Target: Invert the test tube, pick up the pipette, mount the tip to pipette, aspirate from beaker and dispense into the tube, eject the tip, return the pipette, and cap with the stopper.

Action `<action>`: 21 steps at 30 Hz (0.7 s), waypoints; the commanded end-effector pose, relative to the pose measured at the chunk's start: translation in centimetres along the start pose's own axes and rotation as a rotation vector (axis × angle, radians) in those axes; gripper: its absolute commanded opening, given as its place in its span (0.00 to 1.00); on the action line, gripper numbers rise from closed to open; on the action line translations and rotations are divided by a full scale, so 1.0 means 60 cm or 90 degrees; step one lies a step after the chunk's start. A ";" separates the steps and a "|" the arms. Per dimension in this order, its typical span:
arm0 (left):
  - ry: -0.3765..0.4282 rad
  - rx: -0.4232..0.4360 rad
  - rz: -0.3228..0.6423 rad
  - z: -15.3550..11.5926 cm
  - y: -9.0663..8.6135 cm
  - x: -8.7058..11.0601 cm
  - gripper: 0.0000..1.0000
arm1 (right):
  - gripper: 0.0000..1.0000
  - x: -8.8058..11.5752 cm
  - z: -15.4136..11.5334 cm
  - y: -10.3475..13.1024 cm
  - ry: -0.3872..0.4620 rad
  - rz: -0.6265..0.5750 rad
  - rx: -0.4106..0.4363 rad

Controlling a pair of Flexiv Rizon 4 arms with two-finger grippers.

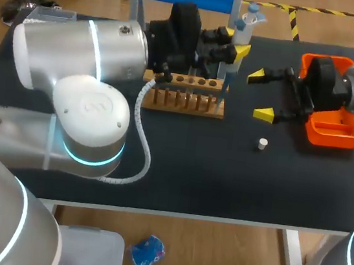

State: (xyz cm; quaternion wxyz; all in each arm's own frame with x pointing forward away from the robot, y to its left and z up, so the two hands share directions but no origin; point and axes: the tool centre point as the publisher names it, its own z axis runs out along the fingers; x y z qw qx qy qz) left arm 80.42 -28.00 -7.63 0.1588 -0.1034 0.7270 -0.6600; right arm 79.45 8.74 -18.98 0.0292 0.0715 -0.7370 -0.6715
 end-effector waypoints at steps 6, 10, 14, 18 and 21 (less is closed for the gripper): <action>-0.004 0.054 -0.022 -0.006 0.059 0.010 0.00 | 1.00 -0.017 0.019 -0.006 0.008 0.032 -0.037; -0.004 0.050 -0.019 -0.001 0.073 0.008 0.00 | 1.00 -0.019 0.027 0.001 0.016 0.038 -0.039; -0.009 0.053 -0.017 0.000 0.079 0.005 0.00 | 1.00 -0.024 0.040 0.008 0.012 0.047 -0.043; -0.009 0.054 -0.019 0.003 0.088 0.006 0.00 | 1.00 -0.027 0.059 0.015 0.024 0.046 -0.048; -0.011 0.058 -0.022 0.002 0.093 0.004 0.00 | 1.00 -0.029 0.072 0.020 0.032 0.045 -0.049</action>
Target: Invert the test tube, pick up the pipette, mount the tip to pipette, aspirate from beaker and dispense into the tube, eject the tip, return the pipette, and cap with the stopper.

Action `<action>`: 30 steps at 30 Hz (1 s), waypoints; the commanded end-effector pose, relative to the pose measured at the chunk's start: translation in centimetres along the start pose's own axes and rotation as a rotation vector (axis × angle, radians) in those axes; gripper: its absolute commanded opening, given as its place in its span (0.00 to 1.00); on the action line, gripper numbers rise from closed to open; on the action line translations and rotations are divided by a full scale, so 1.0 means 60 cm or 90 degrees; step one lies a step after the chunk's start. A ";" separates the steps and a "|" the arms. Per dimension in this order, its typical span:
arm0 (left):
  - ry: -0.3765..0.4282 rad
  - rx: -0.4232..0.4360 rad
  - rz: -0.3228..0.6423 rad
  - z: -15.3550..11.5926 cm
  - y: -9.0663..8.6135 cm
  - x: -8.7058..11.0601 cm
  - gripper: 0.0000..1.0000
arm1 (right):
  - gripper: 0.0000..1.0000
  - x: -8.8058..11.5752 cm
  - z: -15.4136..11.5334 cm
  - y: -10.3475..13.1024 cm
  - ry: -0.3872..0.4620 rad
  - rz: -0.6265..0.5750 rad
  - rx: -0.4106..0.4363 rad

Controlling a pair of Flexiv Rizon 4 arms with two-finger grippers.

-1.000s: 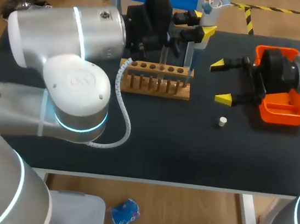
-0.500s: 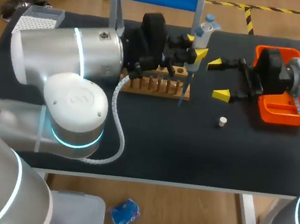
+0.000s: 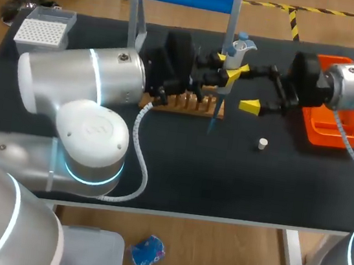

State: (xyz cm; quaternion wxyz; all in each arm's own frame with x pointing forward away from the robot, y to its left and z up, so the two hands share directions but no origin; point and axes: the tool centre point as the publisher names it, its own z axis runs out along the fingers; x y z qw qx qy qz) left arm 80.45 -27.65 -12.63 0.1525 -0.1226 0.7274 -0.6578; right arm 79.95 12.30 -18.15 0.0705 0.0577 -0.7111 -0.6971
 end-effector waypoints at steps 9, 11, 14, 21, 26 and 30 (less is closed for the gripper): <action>-0.007 0.066 -0.004 -0.001 0.020 -0.005 0.00 | 1.00 -0.013 0.037 0.003 0.022 -0.006 0.008; -0.007 0.066 -0.006 -0.001 0.023 -0.005 0.00 | 1.00 -0.013 0.040 0.003 0.025 -0.007 0.007; -0.008 0.067 -0.010 -0.002 0.026 -0.004 0.00 | 1.00 -0.012 0.042 0.005 0.025 -0.009 0.005; -0.009 0.071 -0.015 0.001 0.031 -0.003 0.00 | 1.00 -0.012 0.053 0.005 0.032 -0.008 -0.001; -0.012 0.075 -0.018 0.002 0.032 -0.002 0.00 | 0.98 -0.011 0.060 0.004 0.037 -0.009 -0.008; -0.014 0.077 -0.020 0.001 0.034 -0.001 0.00 | 0.74 -0.011 0.060 0.004 0.036 -0.011 -0.012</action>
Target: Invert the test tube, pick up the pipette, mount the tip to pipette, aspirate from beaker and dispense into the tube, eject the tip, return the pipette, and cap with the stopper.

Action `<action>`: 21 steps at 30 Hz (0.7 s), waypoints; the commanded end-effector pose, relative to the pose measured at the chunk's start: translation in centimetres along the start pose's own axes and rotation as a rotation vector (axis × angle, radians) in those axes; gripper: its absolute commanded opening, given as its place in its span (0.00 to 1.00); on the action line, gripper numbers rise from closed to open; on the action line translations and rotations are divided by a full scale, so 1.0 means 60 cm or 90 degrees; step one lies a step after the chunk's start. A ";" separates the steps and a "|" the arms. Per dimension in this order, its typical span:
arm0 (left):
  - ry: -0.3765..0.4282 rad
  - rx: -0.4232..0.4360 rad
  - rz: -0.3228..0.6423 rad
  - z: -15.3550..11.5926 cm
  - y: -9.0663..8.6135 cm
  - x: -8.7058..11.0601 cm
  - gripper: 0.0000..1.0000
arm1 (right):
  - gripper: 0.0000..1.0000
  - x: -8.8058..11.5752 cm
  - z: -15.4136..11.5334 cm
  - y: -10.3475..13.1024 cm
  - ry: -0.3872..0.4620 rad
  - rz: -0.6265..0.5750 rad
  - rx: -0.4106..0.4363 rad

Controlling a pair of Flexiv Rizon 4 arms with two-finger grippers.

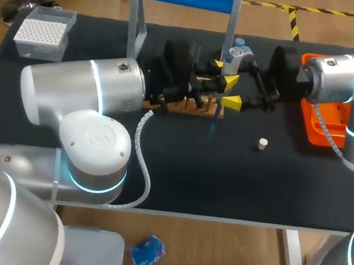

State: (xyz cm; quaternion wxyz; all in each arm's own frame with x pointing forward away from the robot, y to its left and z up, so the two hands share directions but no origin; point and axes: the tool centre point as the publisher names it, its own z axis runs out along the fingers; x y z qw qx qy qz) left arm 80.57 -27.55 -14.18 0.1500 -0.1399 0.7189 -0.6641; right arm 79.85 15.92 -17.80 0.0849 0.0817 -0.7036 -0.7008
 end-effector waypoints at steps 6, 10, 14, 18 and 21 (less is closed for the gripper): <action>-0.001 0.069 -0.005 -0.001 0.010 0.000 0.00 | 0.42 -0.001 0.001 -0.002 0.000 -0.002 -0.008; -0.001 0.068 -0.008 -0.001 0.013 0.000 0.00 | 0.20 0.000 0.001 -0.003 0.001 -0.001 -0.012; 0.000 0.068 -0.014 -0.001 0.015 0.001 0.00 | 0.00 0.001 0.001 -0.004 0.000 0.001 -0.014; 0.002 0.066 -0.017 -0.001 0.015 0.001 0.00 | 0.00 0.002 0.001 -0.005 0.003 0.004 -0.012; -0.001 0.086 -0.015 -0.002 0.007 0.000 1.00 | 0.00 0.001 -0.001 -0.007 0.004 0.005 -0.010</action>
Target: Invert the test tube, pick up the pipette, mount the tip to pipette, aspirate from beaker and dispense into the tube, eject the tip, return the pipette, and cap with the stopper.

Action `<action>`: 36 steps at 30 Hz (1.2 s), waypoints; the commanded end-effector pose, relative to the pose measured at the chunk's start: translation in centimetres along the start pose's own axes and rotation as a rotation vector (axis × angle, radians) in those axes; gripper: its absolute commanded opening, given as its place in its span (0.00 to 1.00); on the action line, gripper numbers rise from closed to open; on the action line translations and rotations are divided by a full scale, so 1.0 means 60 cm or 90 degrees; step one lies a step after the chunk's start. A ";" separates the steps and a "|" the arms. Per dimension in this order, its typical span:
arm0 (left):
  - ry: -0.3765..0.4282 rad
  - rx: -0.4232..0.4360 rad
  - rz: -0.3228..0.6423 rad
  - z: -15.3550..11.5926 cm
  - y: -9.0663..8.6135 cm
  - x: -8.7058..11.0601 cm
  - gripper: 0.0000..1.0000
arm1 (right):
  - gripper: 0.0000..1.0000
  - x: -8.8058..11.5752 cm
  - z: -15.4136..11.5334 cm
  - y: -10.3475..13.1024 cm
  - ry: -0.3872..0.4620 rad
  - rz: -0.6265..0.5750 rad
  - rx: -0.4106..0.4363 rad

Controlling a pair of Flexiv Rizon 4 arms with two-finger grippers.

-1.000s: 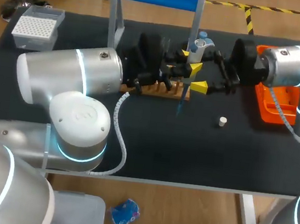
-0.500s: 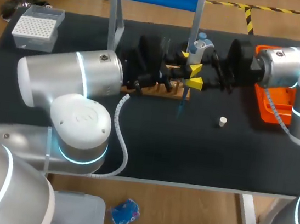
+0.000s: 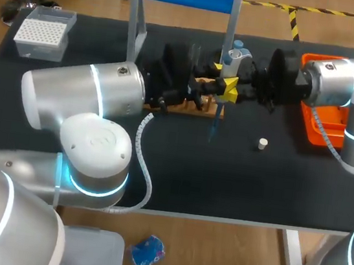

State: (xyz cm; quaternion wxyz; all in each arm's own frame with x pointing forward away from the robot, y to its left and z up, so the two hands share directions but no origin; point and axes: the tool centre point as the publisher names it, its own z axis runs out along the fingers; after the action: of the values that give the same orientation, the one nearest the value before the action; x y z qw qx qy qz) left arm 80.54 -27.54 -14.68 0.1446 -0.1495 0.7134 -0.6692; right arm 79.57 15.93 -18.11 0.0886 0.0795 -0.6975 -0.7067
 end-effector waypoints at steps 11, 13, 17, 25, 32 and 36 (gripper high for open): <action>-0.049 0.102 0.005 -0.032 -0.027 -0.033 1.00 | 0.00 -0.006 -0.049 -0.011 -0.021 -0.001 0.011; -0.049 0.102 0.005 -0.032 -0.027 -0.033 1.00 | 0.00 -0.007 -0.067 -0.011 -0.029 -0.005 0.010; -0.049 0.102 0.005 -0.032 -0.027 -0.033 1.00 | 0.00 -0.006 -0.107 -0.003 -0.043 -0.022 0.011; -0.049 0.102 0.005 -0.032 -0.027 -0.033 1.00 | 0.00 -0.008 -0.195 0.025 -0.055 -0.061 0.018; -0.049 0.102 0.005 -0.032 -0.027 -0.033 1.00 | 0.00 -0.023 -0.276 0.049 -0.063 -0.077 0.014; -0.049 0.102 0.005 -0.032 -0.027 -0.033 1.00 | 0.00 -0.040 -0.320 0.056 -0.066 -0.086 0.015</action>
State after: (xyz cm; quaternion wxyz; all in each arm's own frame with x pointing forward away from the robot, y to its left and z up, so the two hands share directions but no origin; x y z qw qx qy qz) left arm 81.56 -25.26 -12.53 0.1802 -0.1708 0.6828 -0.6871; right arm 85.43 0.16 -15.20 -0.0047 0.0820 -0.7027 -0.7068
